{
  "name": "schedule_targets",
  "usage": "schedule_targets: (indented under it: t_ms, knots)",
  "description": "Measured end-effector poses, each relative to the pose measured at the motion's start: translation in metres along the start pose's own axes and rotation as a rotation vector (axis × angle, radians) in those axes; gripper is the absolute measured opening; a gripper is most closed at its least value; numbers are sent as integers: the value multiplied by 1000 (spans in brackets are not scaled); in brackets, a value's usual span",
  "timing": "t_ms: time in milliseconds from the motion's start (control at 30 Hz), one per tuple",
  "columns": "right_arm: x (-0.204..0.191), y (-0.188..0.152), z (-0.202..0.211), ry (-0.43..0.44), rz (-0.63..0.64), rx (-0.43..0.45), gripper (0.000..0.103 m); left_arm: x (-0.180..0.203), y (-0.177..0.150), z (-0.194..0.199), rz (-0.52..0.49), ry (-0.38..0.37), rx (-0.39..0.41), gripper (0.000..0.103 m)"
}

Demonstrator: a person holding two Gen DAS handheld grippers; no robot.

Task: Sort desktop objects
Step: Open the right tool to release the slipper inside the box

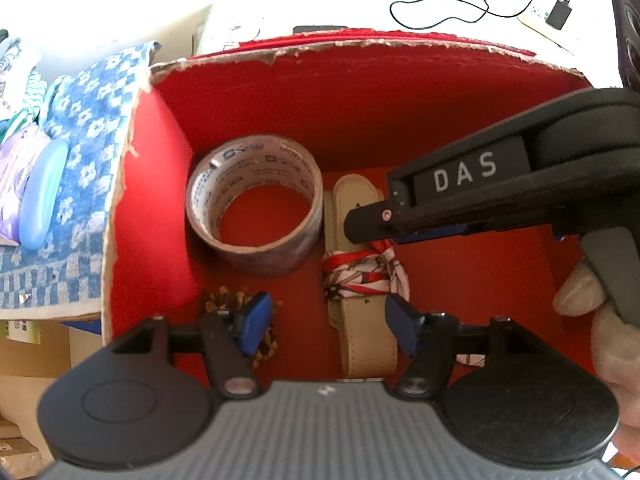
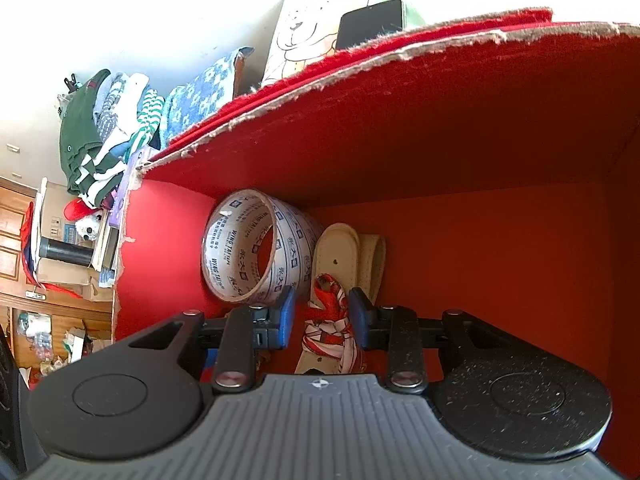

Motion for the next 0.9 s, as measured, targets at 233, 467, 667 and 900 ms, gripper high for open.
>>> schedule_targets:
  t_ms: [233, 467, 667, 900]
  knots:
    - [2, 0, 1, -1, -8, 2, 33, 4, -2, 1, -12, 41, 1, 68]
    - [3, 1, 4, 1, -6, 8, 33, 14, -2, 5, -26, 74, 14, 73]
    - [1, -1, 5, 4, 2, 22, 33, 11, -3, 6, -14, 68, 8, 74]
    - [1, -1, 5, 3, 0, 33, 34, 9, -5, 5, 14, 41, -15, 74]
Point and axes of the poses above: each gripper's, at about its wrist camera, not at the fingertips, and z roughly against the way its jaws point, x to its right, y to its top, the point moved 2 cm from there along -z, roughly the way its jaws point, and after that the axes turned 12 degrees about y, right-handed, at the moved point
